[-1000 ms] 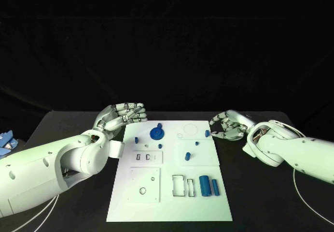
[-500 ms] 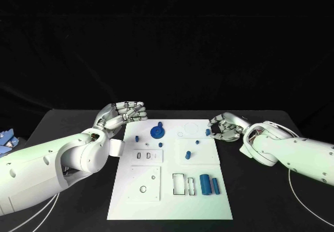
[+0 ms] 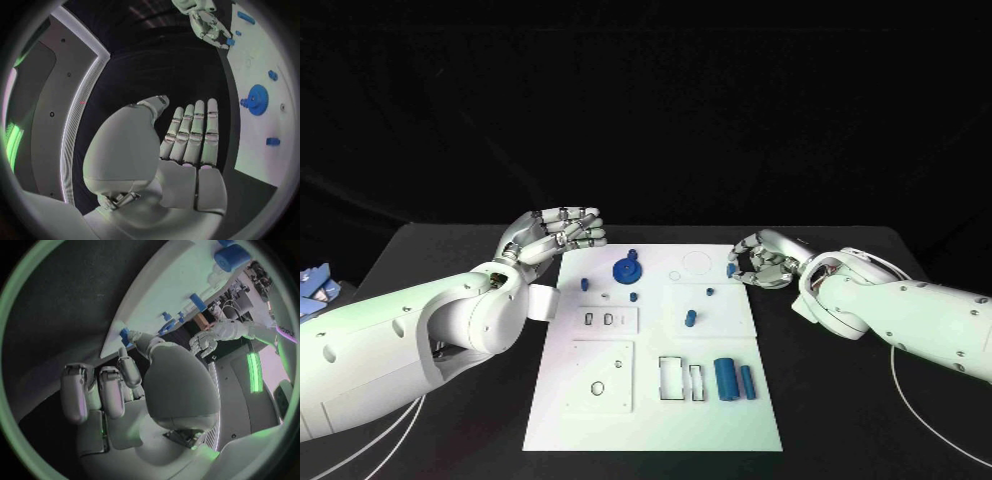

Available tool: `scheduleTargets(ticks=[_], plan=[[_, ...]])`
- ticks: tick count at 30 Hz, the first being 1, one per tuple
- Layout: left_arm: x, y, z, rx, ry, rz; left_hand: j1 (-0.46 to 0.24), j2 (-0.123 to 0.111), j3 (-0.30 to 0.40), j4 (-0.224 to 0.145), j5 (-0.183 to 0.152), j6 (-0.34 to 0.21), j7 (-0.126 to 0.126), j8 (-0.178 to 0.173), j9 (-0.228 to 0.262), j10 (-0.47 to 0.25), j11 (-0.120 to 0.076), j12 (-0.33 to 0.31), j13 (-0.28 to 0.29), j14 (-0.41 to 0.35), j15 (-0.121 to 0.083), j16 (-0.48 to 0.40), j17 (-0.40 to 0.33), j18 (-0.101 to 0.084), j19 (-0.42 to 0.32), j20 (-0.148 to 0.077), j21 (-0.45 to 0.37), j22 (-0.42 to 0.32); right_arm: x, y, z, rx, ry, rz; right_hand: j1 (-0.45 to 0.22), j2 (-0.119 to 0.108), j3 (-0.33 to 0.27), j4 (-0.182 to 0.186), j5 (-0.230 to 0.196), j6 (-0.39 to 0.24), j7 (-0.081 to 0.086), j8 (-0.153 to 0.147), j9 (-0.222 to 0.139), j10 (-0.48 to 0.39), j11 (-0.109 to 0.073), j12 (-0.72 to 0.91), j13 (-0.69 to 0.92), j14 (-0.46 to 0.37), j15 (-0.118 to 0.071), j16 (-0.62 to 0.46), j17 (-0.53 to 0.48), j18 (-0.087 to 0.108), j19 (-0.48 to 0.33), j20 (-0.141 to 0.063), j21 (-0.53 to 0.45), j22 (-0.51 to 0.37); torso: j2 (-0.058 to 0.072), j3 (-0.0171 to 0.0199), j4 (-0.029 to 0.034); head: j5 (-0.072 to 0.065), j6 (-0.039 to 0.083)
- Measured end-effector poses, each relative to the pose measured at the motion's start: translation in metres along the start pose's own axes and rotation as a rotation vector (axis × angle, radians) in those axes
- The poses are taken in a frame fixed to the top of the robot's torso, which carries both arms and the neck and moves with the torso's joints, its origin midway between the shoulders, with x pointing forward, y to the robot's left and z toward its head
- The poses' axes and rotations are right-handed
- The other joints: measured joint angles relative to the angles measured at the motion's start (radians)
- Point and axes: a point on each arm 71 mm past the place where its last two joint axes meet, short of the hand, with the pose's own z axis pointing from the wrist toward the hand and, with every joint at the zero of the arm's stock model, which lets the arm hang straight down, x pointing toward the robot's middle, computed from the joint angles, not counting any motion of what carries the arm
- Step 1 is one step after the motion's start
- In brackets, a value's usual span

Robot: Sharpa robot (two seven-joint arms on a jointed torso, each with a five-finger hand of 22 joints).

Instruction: Assemble the parts on the task board

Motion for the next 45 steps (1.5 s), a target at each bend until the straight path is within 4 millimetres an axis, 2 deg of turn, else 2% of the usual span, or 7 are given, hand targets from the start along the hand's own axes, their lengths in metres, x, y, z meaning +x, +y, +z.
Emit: scheduleTargets(ticks=[11,13,30,33,36,45], plan=[[0.0000,0.0003,0.0004,-0.001,-0.001,0.000,0.000,0.000,0.004,-0.004,0.000,0.000,0.000,0.000,0.000,0.000,0.000,0.000,0.000,0.000,0.000,0.000,0.001,0.000,0.000,0.000,0.000,-0.001,0.0018,0.0012,0.0016,0.001,0.002,0.007,-0.007,0.007,0.008,-0.003,-0.012,0.023,-0.009,0.011,0.005,0.007,-0.007,0.004,0.005,0.000,0.000,0.000,0.000,0.000,0.000,0.000,0.000,0.000,0.000,0.0000,-0.0004,0.000,0.001],[0.0000,0.0004,0.0004,-0.001,-0.001,0.000,0.000,0.000,0.004,-0.004,0.000,0.000,0.000,0.000,0.000,0.000,0.000,0.000,0.000,0.000,0.000,0.000,0.001,0.000,0.000,0.000,0.000,-0.001,0.0020,0.0011,0.0019,0.001,0.003,0.007,-0.007,0.007,0.008,-0.003,-0.012,0.026,-0.005,0.011,0.006,0.007,-0.007,0.008,0.007,0.000,0.000,0.000,0.000,0.000,0.000,0.000,0.000,0.001,0.000,0.0000,-0.0003,0.000,0.000],[-0.0004,0.0006,0.0006,-0.003,-0.002,0.001,0.000,0.000,0.007,-0.007,0.000,0.000,0.000,0.000,-0.001,0.000,0.000,0.000,0.000,0.000,0.000,0.000,0.001,0.000,0.000,0.000,0.000,-0.001,0.0043,0.0003,0.0024,0.006,0.007,0.010,-0.020,0.020,0.014,-0.003,-0.020,0.073,-0.026,0.039,0.021,0.020,-0.020,0.017,0.017,0.000,0.000,0.000,0.000,0.000,0.004,-0.004,0.000,0.001,0.000,0.0005,-0.0003,-0.002,-0.005],[-0.0005,0.0007,0.0006,-0.003,-0.002,0.001,0.000,0.000,0.007,-0.007,0.000,0.000,0.000,0.000,-0.001,0.000,0.000,0.000,0.000,0.000,0.000,0.000,0.001,0.000,0.000,0.000,0.000,-0.001,0.0043,0.0000,0.0025,0.008,0.007,0.010,-0.024,0.024,0.014,-0.003,-0.020,0.078,-0.031,0.047,0.024,0.025,-0.025,0.017,0.019,0.000,-0.007,0.000,0.000,0.000,0.007,-0.007,0.000,0.000,0.000,0.0005,-0.0003,-0.003,-0.005],[-0.0006,0.0008,0.0007,-0.003,-0.002,0.001,0.000,0.000,0.007,-0.007,0.000,0.000,0.000,0.000,-0.001,0.000,0.000,0.000,0.000,0.000,0.000,0.000,0.001,0.000,0.000,0.000,0.000,-0.001,0.0046,-0.0001,0.0027,0.010,0.006,0.010,-0.024,0.024,0.016,0.000,-0.020,0.081,-0.034,0.053,0.026,0.025,-0.025,0.017,0.020,0.000,-0.007,0.000,0.000,0.000,0.004,-0.011,0.000,0.000,0.000,0.0006,-0.0003,-0.004,-0.005],[-0.0008,0.0010,0.0009,-0.004,-0.003,0.001,0.000,0.000,0.010,-0.010,0.000,0.000,0.000,-0.004,-0.001,0.000,0.000,0.000,0.000,0.000,0.000,-0.004,0.002,0.000,0.000,0.000,0.000,-0.001,0.0047,0.0005,0.0017,0.014,-0.016,0.012,-0.043,0.043,0.028,0.003,-0.022,0.093,-0.040,0.068,0.035,0.036,-0.036,0.027,0.030,0.000,-0.015,0.000,0.000,0.000,0.003,-0.018,0.002,0.000,0.000,0.0011,0.0003,-0.005,-0.005]])
